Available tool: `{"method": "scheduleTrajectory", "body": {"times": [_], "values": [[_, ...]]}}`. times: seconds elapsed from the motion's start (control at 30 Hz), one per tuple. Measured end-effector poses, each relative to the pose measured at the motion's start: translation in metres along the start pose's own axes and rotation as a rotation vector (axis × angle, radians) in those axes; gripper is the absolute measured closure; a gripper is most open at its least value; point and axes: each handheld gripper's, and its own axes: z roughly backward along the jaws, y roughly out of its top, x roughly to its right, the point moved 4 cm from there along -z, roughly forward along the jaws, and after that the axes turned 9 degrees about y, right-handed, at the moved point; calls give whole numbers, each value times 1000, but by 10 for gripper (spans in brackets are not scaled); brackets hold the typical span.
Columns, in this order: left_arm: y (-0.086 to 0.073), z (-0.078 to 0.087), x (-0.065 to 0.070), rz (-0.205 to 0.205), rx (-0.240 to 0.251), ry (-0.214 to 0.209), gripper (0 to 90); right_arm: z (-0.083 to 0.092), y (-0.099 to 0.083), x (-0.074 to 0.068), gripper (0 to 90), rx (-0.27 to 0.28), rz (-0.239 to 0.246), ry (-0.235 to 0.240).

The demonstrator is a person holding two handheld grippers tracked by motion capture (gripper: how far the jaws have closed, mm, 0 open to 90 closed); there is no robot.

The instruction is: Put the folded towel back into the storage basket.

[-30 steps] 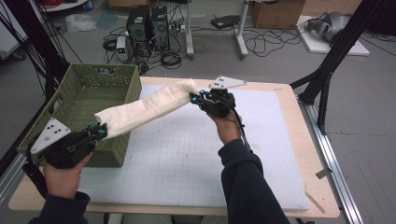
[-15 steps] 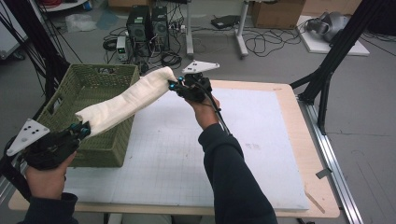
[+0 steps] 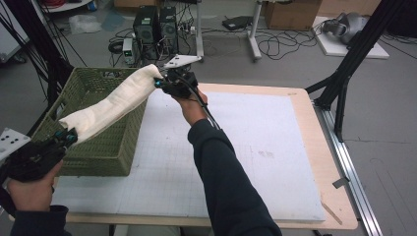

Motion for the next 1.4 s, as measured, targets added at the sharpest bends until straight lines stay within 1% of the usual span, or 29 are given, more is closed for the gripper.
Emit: {"method": "scheduleTrajectory", "body": {"times": [0.1,0.23,0.3,0.4,0.43,0.5,0.63,0.7,0.83,0.97,1.1,1.27,1.4], "values": [[1,1,-8,4,5,21,839,-15,7,-2,819,-5,19,7],[3,3,-18,14,13,45,839,-31,18,-3,819,-6,26,18],[3,5,-22,17,15,50,839,-39,22,-4,818,-2,24,22],[2,6,-28,21,14,59,839,-52,27,-8,818,-20,29,24],[2,7,-30,24,16,62,839,-57,29,-9,818,-28,37,22],[2,8,-33,26,17,66,839,-64,30,-10,818,-28,38,26],[2,10,-39,24,17,75,839,-75,34,-12,818,-26,30,31],[0,10,-42,31,15,82,838,-81,35,-13,817,-35,27,34],[-3,10,-47,34,8,94,838,-94,36,-14,817,-47,33,40],[-5,9,-52,35,0,106,838,-106,40,-16,817,-44,31,47],[-4,8,-57,43,-3,119,838,-118,44,-17,817,-57,33,41],[-5,5,-62,47,-13,130,838,-126,51,-19,817,-56,46,37],[-7,0,-63,42,-25,132,837,-130,47,-16,816,-71,44,26]]}}
